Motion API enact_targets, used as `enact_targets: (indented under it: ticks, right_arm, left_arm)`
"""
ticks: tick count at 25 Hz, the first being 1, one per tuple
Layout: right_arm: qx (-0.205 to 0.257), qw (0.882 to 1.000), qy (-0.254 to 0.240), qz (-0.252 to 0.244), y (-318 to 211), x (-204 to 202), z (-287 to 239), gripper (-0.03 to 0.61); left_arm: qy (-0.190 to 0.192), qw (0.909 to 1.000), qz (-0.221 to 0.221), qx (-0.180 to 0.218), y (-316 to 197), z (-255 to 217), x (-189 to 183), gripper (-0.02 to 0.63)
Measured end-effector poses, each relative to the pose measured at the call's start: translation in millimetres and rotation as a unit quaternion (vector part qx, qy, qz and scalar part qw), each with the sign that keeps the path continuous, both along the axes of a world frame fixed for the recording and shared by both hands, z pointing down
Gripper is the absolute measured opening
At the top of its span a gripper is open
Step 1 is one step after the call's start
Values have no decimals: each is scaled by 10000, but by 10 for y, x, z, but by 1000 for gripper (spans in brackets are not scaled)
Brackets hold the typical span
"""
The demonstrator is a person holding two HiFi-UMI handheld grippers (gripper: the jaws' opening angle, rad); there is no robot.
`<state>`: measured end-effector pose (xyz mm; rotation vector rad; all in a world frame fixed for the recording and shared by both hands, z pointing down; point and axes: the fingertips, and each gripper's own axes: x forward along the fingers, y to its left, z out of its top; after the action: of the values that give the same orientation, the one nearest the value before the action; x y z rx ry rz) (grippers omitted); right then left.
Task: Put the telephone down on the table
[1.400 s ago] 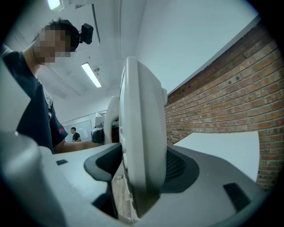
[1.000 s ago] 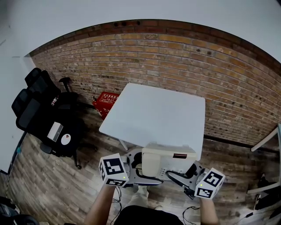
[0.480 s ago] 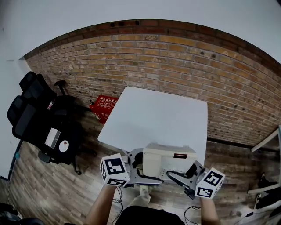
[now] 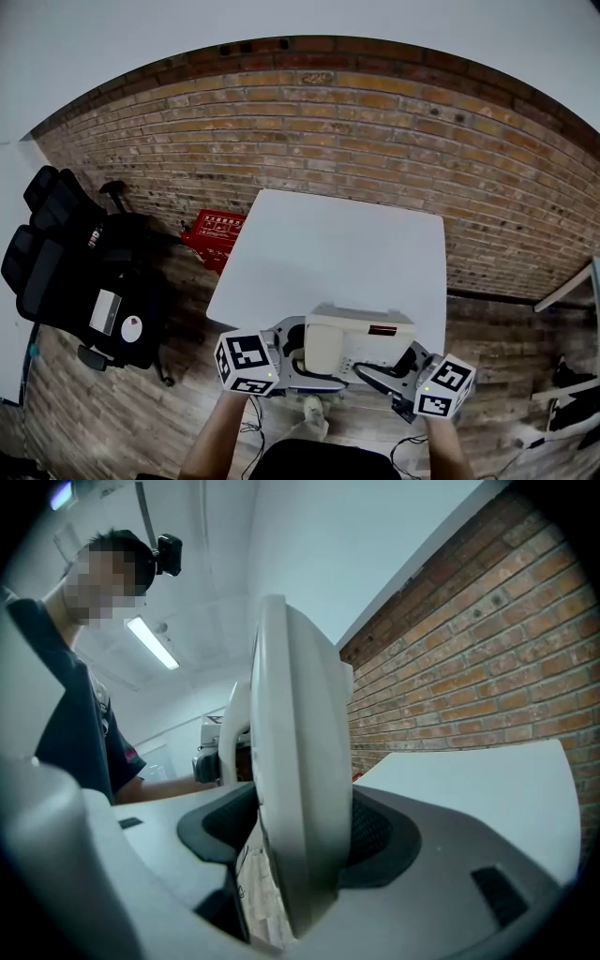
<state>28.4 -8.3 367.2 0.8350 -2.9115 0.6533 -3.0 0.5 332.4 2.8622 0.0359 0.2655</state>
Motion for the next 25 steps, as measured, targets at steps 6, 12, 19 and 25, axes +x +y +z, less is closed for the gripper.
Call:
enact_targets:
  ticks: [6,12,19,25]
  right_arm:
    - [-55,9999,66,107,-166,-79,51,264]
    - [-115,9997,118,170,-336,-158,92,264]
    - [-167,9993,179,266,-528,-223,192,264]
    - [-312,9986,183,379,-617,-272,313,264]
  left_arm:
    - [46,9999,109,-61,-175,62,-86,483]
    - [-5,9998,197,-92,-354,113,-163,483]
    - [-84,9994,320,-130,-556,233,-228,483]
    - [-101,9986,438,-269,-660,356,-277,483]
